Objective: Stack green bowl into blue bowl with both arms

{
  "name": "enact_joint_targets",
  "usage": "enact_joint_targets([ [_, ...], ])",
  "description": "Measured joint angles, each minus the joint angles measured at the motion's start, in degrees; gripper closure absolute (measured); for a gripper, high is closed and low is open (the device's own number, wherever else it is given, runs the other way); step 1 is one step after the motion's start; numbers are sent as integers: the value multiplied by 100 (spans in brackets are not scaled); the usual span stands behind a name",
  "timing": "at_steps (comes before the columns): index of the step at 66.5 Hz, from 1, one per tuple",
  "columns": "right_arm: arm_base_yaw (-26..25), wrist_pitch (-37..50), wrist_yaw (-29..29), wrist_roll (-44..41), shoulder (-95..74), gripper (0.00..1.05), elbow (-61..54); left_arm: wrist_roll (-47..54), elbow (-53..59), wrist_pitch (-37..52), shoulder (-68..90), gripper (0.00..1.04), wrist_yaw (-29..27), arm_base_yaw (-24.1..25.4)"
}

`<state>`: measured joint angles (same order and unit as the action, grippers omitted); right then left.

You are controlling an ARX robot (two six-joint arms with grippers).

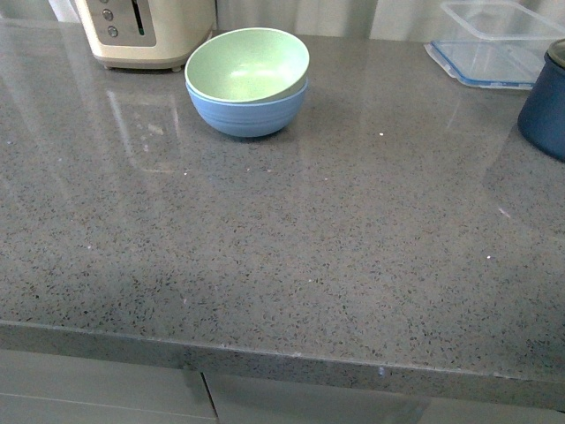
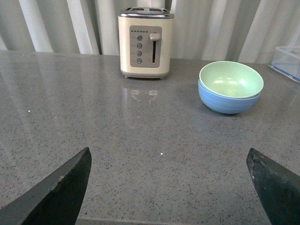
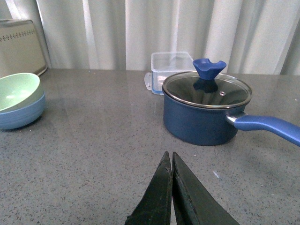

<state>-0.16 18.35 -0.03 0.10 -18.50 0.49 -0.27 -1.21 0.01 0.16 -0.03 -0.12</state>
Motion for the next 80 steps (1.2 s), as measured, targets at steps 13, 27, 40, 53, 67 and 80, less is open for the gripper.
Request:
enact_joint_targets([
  [13, 0, -372, 0, 0, 411, 104, -22, 0, 0, 0, 0, 7, 0, 0],
  [27, 0, -728, 0, 0, 761, 104, -22, 0, 0, 0, 0, 7, 0, 0],
  [40, 0, -1801, -4, -2, 1821, 104, -17, 0, 0, 0, 0, 7, 0, 0],
  [53, 0, -1827, -2, -2, 1823, 104, -17, 0, 0, 0, -4, 7, 2, 0],
  [67, 0, -1827, -2, -9, 1825, 91, -17, 0, 0, 0, -4, 7, 2, 0],
  [80, 0, -1827, -2, -9, 1825, 54, -17, 0, 0, 0, -4, 7, 2, 0],
])
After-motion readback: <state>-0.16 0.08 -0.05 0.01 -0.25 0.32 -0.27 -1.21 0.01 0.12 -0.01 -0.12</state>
